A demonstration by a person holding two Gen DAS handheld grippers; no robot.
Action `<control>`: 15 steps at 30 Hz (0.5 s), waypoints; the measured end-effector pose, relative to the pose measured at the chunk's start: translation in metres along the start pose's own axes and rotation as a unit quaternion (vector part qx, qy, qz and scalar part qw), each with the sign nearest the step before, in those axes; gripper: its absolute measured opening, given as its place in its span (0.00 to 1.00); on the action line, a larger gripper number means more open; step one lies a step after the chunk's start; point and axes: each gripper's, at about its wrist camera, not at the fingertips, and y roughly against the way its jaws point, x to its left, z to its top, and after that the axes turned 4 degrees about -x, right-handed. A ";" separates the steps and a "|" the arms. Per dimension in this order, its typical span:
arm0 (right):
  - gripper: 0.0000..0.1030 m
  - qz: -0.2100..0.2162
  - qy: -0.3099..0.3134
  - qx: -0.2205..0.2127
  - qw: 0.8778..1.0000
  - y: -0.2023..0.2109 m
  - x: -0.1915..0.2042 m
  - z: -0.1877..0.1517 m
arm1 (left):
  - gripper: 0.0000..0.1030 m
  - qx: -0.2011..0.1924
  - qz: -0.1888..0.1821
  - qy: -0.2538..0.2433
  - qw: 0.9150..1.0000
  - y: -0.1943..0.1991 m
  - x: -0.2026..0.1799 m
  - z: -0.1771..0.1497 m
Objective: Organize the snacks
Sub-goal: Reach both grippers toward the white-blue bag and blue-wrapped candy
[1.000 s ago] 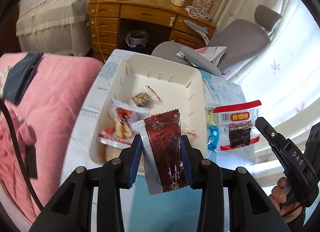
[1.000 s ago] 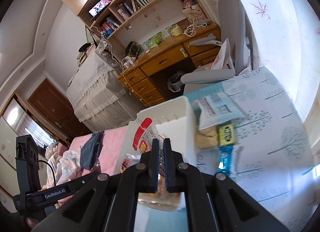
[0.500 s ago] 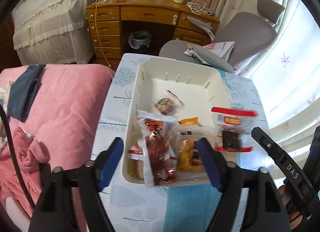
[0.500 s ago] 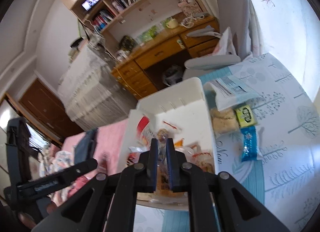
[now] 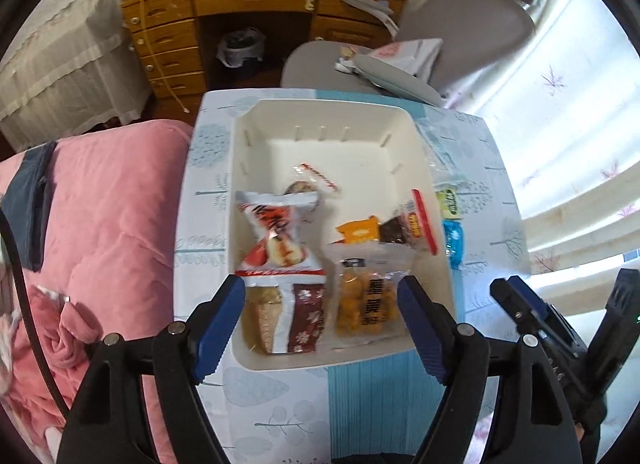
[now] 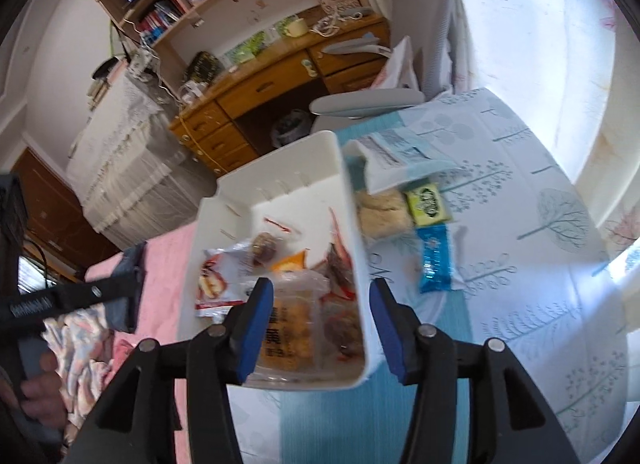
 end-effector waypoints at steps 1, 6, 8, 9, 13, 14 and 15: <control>0.55 -0.007 0.004 0.002 1.000 0.001 -0.002 0.000 | 0.75 0.005 -0.001 -0.011 1.000 -0.001 -0.006 0.005; 0.66 -0.038 0.027 0.000 0.999 0.006 -0.013 0.001 | 0.75 0.038 -0.009 -0.042 0.998 -0.011 -0.034 0.026; 0.68 -0.048 0.036 -0.004 0.998 0.006 -0.019 0.002 | 0.75 0.051 -0.018 -0.054 0.997 -0.016 -0.047 0.035; 0.70 -0.052 0.040 -0.005 0.998 0.005 -0.022 0.003 | 0.75 0.056 -0.023 -0.060 0.996 -0.019 -0.054 0.041; 0.71 -0.071 0.068 -0.012 0.995 0.003 -0.038 0.002 | 0.75 0.077 -0.030 -0.078 0.994 -0.032 -0.082 0.063; 0.71 -0.076 0.074 -0.012 0.994 0.002 -0.041 0.003 | 0.75 0.080 -0.030 -0.080 0.993 -0.035 -0.088 0.068; 0.71 -0.084 0.082 -0.010 0.993 0.000 -0.046 0.004 | 0.75 0.082 -0.029 -0.083 0.993 -0.038 -0.094 0.074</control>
